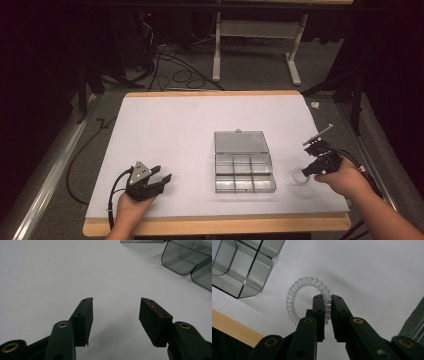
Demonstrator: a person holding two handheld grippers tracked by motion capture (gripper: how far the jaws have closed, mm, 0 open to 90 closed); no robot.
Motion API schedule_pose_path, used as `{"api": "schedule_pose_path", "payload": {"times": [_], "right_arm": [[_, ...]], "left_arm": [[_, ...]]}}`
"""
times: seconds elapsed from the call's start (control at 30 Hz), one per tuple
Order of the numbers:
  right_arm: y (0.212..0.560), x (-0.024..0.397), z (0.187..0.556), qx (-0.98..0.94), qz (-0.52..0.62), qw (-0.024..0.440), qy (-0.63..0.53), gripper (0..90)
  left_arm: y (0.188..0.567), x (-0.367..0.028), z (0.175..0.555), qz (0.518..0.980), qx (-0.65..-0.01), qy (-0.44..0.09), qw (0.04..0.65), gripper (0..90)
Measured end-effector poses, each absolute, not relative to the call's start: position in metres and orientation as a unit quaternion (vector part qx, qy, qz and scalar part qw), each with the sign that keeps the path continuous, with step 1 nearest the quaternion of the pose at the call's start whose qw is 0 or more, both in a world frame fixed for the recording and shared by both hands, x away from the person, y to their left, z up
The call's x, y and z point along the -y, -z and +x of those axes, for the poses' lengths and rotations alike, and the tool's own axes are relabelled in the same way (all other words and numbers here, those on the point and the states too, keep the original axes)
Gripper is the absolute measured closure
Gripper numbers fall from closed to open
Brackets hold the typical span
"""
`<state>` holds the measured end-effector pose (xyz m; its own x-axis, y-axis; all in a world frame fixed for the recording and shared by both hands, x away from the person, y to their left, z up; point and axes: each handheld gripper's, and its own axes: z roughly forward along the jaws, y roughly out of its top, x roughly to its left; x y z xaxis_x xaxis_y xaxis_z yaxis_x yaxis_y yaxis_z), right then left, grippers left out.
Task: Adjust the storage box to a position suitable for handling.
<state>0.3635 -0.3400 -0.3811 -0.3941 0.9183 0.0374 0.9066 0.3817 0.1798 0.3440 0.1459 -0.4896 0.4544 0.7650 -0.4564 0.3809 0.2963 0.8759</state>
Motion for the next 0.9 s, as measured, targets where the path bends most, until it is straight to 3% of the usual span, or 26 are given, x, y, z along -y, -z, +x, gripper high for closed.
{"api": "schedule_pose_path", "payload": {"times": [0.9], "right_arm": [[0.362,0.287,0.370,-0.857,0.507,0.024,-0.094,83.7]], "left_arm": [[0.489,-0.146,0.344,0.571,-0.500,-0.152,0.633,45.5]]}}
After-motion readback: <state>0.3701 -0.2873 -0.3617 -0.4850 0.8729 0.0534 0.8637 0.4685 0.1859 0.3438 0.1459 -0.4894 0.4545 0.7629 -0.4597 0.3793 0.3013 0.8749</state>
